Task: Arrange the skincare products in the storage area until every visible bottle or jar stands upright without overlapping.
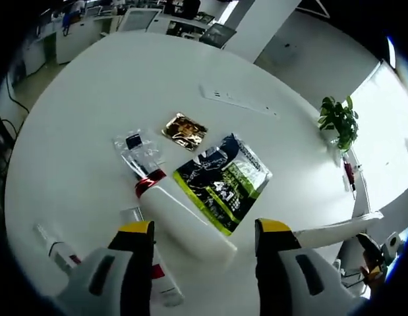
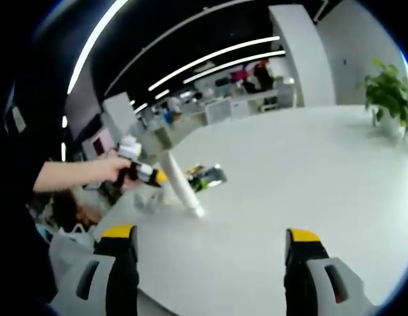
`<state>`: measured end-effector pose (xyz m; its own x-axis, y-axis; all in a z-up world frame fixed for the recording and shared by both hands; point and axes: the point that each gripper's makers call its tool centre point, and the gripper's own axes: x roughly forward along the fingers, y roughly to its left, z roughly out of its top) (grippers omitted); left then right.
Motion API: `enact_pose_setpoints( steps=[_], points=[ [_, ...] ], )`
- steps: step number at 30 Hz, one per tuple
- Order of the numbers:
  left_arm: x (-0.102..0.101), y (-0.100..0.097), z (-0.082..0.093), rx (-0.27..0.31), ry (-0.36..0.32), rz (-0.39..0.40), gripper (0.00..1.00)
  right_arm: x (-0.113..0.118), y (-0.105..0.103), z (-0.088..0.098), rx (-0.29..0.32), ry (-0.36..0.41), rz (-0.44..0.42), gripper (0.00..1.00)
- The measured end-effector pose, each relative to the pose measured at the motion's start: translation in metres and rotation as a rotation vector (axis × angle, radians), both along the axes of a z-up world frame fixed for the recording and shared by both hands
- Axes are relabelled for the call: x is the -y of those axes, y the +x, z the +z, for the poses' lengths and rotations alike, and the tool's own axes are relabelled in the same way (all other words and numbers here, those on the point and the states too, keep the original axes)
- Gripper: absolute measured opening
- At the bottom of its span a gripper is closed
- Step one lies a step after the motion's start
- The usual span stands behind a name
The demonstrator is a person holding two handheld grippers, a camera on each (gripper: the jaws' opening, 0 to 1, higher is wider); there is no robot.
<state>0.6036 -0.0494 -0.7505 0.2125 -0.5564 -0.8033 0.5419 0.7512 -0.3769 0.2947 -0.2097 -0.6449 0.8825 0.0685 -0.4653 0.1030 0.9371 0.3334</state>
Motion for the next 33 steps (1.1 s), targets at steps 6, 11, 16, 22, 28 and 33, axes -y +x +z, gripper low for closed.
enact_pose_setpoints(
  steps=[6,11,16,22,28,33],
  points=[
    [-0.001,0.005,-0.009,0.012,0.032,0.029,0.51,0.002,0.000,-0.001,-0.005,0.005,-0.008,0.90],
    [-0.005,0.004,-0.017,0.021,0.074,0.016,0.49,0.004,-0.001,-0.003,-0.010,0.005,-0.012,0.89],
    [-0.009,0.004,-0.023,0.028,0.110,0.001,0.48,0.005,-0.001,-0.005,-0.015,0.008,-0.014,0.89],
    [-0.006,0.012,-0.027,0.030,0.121,0.001,0.47,0.004,0.000,-0.007,-0.021,0.010,-0.012,0.89],
    [-0.003,0.016,-0.028,0.033,0.135,-0.033,0.44,0.006,0.000,-0.009,-0.026,0.007,-0.012,0.89],
    [-0.003,0.017,-0.029,0.028,0.161,-0.057,0.41,0.007,0.002,-0.010,-0.027,0.008,-0.013,0.89]
  ],
)
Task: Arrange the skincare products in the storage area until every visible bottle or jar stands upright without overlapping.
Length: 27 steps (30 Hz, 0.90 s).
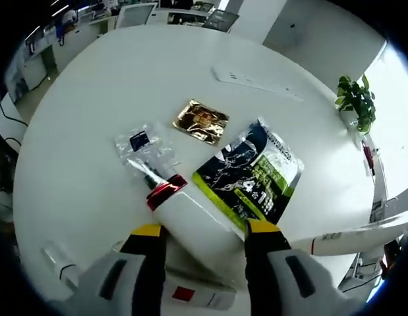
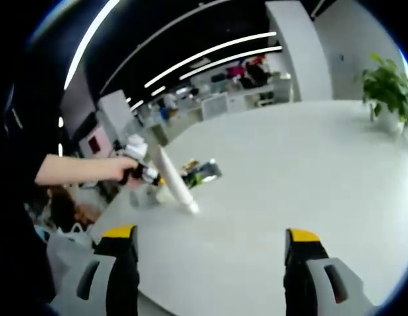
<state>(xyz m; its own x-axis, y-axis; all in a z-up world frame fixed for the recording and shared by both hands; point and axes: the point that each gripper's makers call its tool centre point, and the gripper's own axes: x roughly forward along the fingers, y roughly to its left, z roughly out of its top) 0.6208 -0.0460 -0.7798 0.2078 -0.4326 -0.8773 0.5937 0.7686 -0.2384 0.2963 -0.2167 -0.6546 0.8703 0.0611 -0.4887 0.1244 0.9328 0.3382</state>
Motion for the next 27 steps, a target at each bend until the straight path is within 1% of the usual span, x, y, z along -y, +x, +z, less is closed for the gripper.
enact_pose_setpoints(
  steps=[3,4,11,13,20,27],
  points=[
    [-0.004,-0.002,-0.002,-0.011,0.039,-0.027,0.38,-0.001,0.001,0.000,0.000,0.000,0.003,0.89],
    [-0.003,-0.002,-0.002,-0.007,0.045,-0.036,0.37,-0.001,0.001,0.000,0.001,0.001,0.004,0.89],
    [-0.005,-0.001,-0.002,0.001,0.054,-0.036,0.36,-0.001,0.002,-0.001,0.002,0.004,0.004,0.89],
    [-0.007,-0.003,-0.004,0.005,0.062,-0.053,0.34,-0.001,0.002,-0.001,0.001,0.003,0.005,0.89],
    [-0.012,-0.013,-0.004,-0.031,0.056,-0.064,0.29,-0.001,0.003,-0.002,0.003,0.009,0.001,0.88],
    [-0.010,-0.015,-0.003,-0.052,0.020,-0.046,0.24,-0.004,0.006,0.001,0.011,0.006,0.013,0.88]
  ],
)
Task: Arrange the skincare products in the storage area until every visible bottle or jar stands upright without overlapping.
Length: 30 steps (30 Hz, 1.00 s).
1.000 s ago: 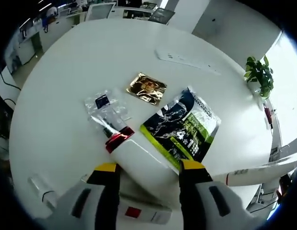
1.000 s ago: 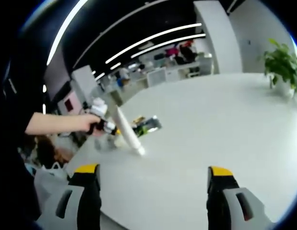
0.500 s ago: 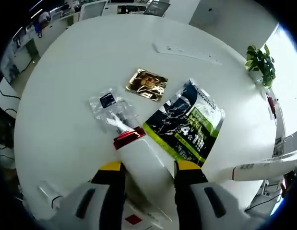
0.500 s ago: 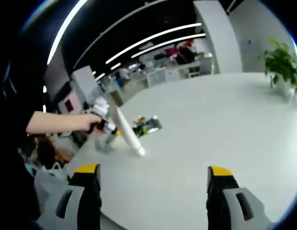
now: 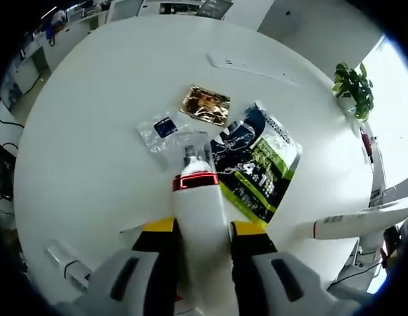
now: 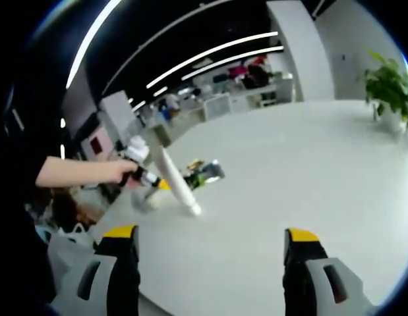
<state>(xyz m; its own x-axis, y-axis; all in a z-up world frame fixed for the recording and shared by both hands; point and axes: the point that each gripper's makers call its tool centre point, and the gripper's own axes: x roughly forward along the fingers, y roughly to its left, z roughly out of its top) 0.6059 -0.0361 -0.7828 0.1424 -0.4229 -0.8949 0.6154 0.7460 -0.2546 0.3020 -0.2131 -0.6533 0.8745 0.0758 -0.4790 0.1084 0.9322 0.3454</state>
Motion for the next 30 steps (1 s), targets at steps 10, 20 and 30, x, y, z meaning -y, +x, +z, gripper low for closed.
enact_pose_setpoints(
  steps=[10,20,30],
  points=[
    [-0.001,-0.003,0.001,-0.010,-0.031,-0.001,0.23,0.001,-0.003,0.002,-0.002,-0.002,-0.007,0.88],
    [0.000,-0.005,0.011,-0.004,-0.096,0.008,0.23,-0.005,0.004,0.005,0.006,-0.001,0.013,0.88],
    [0.006,-0.013,0.053,0.064,-0.255,0.001,0.22,-0.016,0.014,0.013,0.026,0.001,0.047,0.88]
  ],
)
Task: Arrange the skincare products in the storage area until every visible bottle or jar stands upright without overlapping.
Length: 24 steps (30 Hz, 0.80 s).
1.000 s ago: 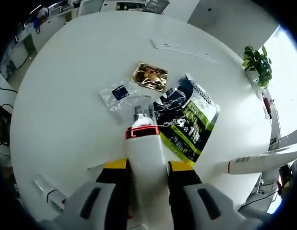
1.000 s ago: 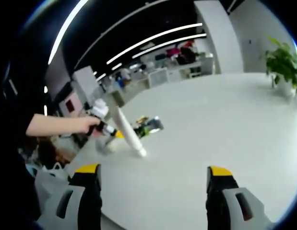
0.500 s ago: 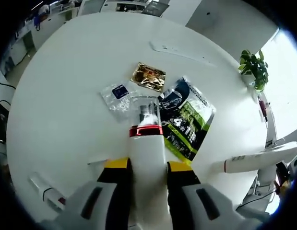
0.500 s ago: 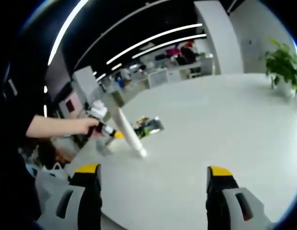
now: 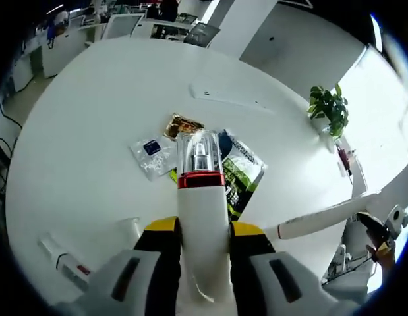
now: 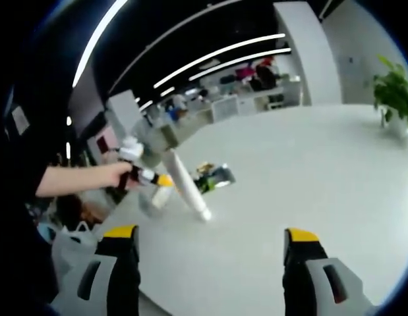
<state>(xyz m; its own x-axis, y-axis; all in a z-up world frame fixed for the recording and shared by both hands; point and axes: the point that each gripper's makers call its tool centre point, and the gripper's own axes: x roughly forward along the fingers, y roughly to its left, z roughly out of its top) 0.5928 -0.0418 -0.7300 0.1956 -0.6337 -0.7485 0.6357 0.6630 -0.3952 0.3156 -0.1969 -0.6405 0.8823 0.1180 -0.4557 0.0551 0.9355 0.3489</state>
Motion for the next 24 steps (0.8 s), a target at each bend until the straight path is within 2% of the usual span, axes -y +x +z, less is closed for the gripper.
enact_pose_setpoints(
  steps=[4,13,24],
  points=[
    [0.000,-0.005,0.019,0.040,-0.055,-0.003,0.22,-0.006,0.004,0.004,0.010,-0.002,0.017,0.87],
    [-0.004,-0.020,0.055,0.065,-0.169,-0.010,0.23,-0.019,0.012,0.020,0.044,0.005,0.053,0.87],
    [-0.015,-0.038,0.097,0.139,-0.240,-0.037,0.23,-0.034,0.022,0.030,0.068,0.007,0.095,0.87]
  ],
)
